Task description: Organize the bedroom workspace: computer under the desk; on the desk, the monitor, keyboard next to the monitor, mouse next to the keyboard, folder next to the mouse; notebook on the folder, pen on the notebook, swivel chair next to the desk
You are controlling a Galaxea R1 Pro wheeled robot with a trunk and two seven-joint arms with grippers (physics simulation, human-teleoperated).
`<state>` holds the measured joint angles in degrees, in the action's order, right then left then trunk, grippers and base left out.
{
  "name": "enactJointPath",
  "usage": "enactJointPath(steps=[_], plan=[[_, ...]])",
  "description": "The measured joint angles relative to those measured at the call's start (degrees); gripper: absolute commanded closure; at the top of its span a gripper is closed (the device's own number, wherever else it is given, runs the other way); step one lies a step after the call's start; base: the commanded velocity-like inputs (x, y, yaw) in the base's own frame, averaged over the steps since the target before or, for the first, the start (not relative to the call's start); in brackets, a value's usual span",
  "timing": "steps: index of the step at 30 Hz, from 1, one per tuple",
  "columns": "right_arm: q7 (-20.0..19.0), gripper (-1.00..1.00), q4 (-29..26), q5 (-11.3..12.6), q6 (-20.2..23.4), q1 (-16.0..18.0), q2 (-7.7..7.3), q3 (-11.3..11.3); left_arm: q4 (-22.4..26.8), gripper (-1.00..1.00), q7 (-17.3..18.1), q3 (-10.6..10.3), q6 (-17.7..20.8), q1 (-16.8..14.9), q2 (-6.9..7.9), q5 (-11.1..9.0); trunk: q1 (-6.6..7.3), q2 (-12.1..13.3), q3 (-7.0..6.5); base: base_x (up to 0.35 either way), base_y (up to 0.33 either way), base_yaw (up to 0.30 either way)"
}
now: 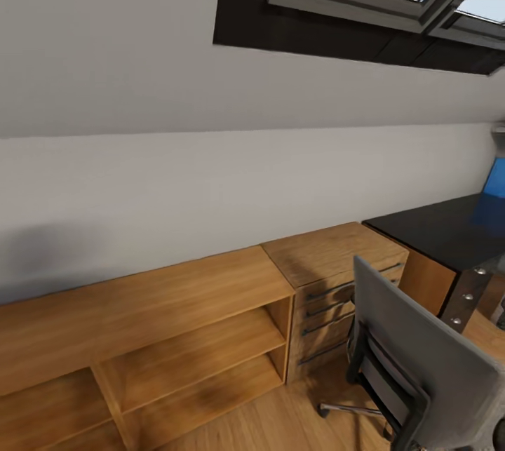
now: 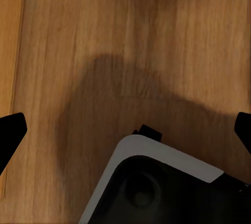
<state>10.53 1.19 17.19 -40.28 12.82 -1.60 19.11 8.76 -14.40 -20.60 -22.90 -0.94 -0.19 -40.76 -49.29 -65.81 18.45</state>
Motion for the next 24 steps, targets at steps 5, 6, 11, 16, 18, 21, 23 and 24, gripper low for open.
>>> enactJointPath(steps=[5,6,11,16,18,21,23,24], plan=[[0.0,-1.0,0.0,0.2,0.2,0.0,0.0,0.0,0.0,-1.0,0.0,0.0,0.0,0.0,0.0,0.0,0.0,0.0,-0.21,0.0,0.0,-0.246],[0.0,-1.0,0.0,0.3,0.2,0.0,0.0,-0.1,0.0,-1.0,0.0,0.0,0.0,0.0,0.0,0.0,0.0,0.0,-0.23,0.0,0.0,-0.269],[0.0,-1.0,0.0,0.5,0.4,0.0,0.04,-0.1,0.0,-1.0,0.0,0.0,0.0,0.0,0.0,0.0,0.0,0.0,-0.18,0.0,0.0,-0.252],[0.1,-1.0,0.0,0.6,0.4,0.0,0.08,-0.2,0.0,-1.0,0.0,0.0,0.0,0.0,0.0,0.0,0.0,0.0,0.12,0.0,0.0,-0.179],[0.1,-1.0,0.0,0.6,0.4,0.0,0.08,-0.2,0.0,-1.0,0.0,0.0,0.0,0.0,0.0,0.0,0.0,0.0,0.27,0.0,0.0,-0.148],[0.1,-1.0,0.0,0.6,0.4,0.0,0.09,-0.2,0.0,-1.0,0.0,0.0,0.0,0.0,0.0,0.0,0.0,0.0,0.52,0.0,0.0,-0.139],[0.1,-1.0,0.0,0.6,0.4,0.0,0.09,-0.2,0.0,-1.0,0.0,0.0,0.0,0.0,0.0,0.0,0.0,0.0,0.68,0.0,0.0,-0.132],[0.1,-1.0,0.0,0.6,0.4,0.0,0.09,-0.2,0.0,-1.0,0.0,0.0,0.0,0.0,0.0,0.0,0.0,0.0,0.77,0.0,0.0,-0.131]])
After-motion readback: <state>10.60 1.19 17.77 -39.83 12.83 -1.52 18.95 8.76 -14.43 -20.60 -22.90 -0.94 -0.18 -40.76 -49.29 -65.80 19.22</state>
